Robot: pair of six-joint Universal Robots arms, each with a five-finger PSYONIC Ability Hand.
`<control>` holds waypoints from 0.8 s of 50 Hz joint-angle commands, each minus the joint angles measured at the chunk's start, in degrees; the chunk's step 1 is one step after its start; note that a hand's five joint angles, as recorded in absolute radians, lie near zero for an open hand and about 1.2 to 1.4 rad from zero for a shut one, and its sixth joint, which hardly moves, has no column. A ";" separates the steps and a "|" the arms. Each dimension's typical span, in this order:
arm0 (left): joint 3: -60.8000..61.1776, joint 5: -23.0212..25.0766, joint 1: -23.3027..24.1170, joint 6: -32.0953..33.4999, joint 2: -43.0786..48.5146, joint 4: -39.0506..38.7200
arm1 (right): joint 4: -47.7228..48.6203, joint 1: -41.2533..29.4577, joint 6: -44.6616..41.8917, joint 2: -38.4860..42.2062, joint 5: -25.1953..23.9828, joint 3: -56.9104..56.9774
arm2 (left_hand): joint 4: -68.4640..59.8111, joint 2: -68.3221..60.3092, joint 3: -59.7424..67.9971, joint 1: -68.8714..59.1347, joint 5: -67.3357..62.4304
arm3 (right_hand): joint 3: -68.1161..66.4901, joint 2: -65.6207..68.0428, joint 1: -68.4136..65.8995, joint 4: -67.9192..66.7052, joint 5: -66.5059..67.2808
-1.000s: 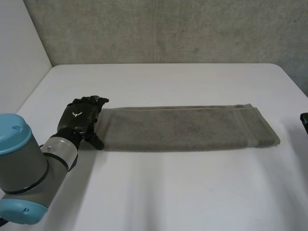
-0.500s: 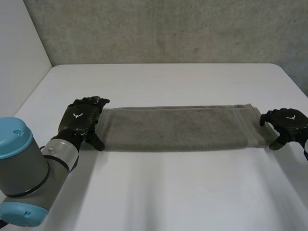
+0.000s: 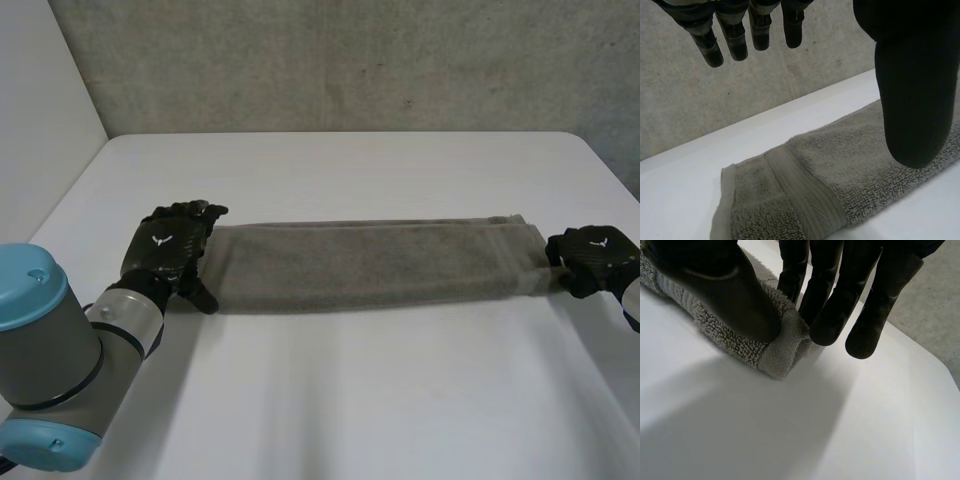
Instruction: Fold the laundry
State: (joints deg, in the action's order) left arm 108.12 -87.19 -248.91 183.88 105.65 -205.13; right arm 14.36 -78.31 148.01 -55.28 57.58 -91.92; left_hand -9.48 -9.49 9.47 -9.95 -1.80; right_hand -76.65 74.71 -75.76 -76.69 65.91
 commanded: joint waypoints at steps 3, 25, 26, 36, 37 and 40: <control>-0.01 0.00 0.00 0.07 0.00 0.00 | -0.39 0.70 -0.01 -0.44 8.05 2.62 | -0.52 -0.51 0.53 -0.05 1.80 | -3.35 5.29 -4.24 -3.31 4.09; 0.08 -0.09 -0.09 -0.01 0.00 -0.09 | -7.95 -27.63 -0.53 -11.26 18.44 18.16 | -0.52 -0.51 0.53 -0.05 1.80 | -3.35 5.29 -4.24 -3.31 4.09; 0.08 -0.09 -0.09 -0.01 0.00 -0.09 | -7.95 -27.69 -0.53 -11.26 18.45 18.18 | -0.52 -0.51 0.53 -0.05 1.80 | -3.35 5.29 -4.24 -3.31 4.09; 0.08 -0.18 0.00 -0.01 0.00 -0.09 | -11.10 -55.09 -3.25 7.79 23.20 30.65 | -0.52 -0.51 0.53 -0.05 1.80 | -3.35 5.29 -4.24 -3.31 4.09; 0.08 -0.18 0.00 -0.01 0.00 -0.09 | -11.11 -55.11 -3.26 7.82 23.20 30.66 | -0.52 -0.51 0.53 -0.05 1.80 | -3.35 5.29 -4.24 -3.31 4.09; 0.08 -0.26 0.00 -0.01 0.00 -0.09 | -12.52 -57.22 -4.40 12.21 23.72 32.86 | -0.52 -0.51 0.53 -0.05 1.80 | -3.35 5.29 -4.24 -3.31 4.09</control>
State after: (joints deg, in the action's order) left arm 108.20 -87.38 -248.93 183.86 105.62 -205.23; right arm 4.28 -130.35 145.55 -51.88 80.62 -63.18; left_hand -9.48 -9.48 9.47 -9.95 -1.80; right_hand -76.94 75.70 -76.00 -76.70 65.92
